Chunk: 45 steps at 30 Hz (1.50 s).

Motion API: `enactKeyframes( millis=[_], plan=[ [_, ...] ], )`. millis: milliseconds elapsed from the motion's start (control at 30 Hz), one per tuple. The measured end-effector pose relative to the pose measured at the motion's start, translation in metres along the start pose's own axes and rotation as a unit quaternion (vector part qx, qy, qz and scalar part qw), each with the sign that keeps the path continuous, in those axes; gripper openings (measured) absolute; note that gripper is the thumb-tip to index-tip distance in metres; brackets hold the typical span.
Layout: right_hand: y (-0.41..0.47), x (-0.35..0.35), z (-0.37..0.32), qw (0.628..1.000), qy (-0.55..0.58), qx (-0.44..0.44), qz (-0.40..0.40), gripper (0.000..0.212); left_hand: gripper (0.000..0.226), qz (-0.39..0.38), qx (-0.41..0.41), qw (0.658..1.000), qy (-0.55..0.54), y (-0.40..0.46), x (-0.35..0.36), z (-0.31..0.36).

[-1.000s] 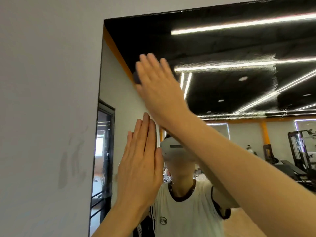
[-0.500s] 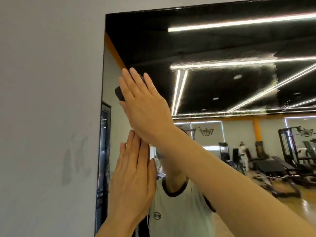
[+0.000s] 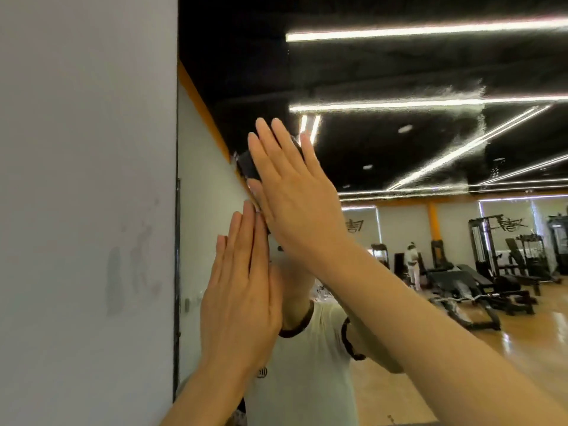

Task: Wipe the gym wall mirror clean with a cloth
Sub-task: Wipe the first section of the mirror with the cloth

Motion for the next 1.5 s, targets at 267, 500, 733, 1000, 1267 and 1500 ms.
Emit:
enactKeyframes(
  millis=[267, 500, 733, 1000, 1267, 1500],
  plan=[
    [-0.058, -0.010, 0.128, 0.961, -0.005, 0.276, -0.033, 0.058, 0.067, -0.028, 0.011, 0.999, 0.029, -0.002, -0.006, 0.003],
    [-0.027, 0.000, 0.014, 1.000, -0.002, 0.000, -0.012, 0.058, 0.059, -0.018, -0.012, 0.998, 0.061, 0.001, -0.010, 0.013],
    [-0.083, -0.002, 0.160, 0.988, 0.033, 0.153, -0.013, 0.056, 0.053, -0.044, -0.002, 0.999, 0.025, -0.002, 0.009, 0.050],
    [-0.077, -0.002, 0.108, 0.993, 0.067, 0.091, 0.022, 0.052, 0.058, -0.091, -0.031, 0.995, -0.004, -0.006, 0.063, 0.089],
    [-0.120, -0.005, 0.228, 0.973, 0.098, 0.207, 0.012, 0.051, 0.059, -0.087, -0.002, 0.995, 0.039, -0.010, 0.064, 0.090],
    [-0.064, -0.008, 0.142, 0.987, 0.108, 0.120, 0.009, 0.046, 0.058, -0.024, -0.002, 0.999, 0.031, -0.004, 0.069, 0.098]
  ],
)
Point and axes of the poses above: each hand's wrist, its own y-axis towards the middle knuckle, its own x-axis out of the palm, z = x × y, the point moved 1 cm from there along y, towards the middle knuckle, and after that the axes turned 12 degrees about -y, right-handed, at the moved point
